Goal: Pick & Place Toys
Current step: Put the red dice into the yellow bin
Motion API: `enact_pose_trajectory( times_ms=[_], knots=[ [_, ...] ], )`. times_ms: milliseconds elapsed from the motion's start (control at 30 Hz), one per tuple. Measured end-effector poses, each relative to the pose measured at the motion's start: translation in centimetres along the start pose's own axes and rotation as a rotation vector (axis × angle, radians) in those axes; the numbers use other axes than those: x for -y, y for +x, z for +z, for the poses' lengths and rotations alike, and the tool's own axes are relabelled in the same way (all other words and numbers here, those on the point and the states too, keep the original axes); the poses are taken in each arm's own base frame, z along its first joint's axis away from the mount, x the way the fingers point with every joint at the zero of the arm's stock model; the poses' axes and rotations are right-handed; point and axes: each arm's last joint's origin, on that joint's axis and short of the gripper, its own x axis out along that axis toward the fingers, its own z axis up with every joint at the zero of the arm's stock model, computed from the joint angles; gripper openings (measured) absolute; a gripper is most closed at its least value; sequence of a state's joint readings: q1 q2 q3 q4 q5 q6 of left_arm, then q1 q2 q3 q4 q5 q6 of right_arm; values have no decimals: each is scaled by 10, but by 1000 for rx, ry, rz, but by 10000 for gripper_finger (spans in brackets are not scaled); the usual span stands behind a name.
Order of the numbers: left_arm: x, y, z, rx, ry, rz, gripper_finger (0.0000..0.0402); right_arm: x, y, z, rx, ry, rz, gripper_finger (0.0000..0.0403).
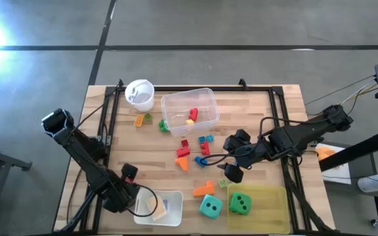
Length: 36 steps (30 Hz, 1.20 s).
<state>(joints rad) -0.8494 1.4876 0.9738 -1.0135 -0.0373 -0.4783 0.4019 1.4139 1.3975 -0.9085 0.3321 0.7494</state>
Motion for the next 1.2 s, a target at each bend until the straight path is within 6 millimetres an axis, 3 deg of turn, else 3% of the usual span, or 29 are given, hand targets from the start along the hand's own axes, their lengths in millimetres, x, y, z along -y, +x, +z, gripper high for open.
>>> enact_pose_trajectory(
  times_ms=[233,500,1200],
  knots=[
    [-1,10,-4,-6,-116,-28,389,0,0,0,0,3,0,385],
    [1,14,0,19,-107,-31,387,0,0,0,-2,3,2,385],
    [2,16,0,11,-100,-35,277,-1,0,0,-17,8,20,385]
  ],
)
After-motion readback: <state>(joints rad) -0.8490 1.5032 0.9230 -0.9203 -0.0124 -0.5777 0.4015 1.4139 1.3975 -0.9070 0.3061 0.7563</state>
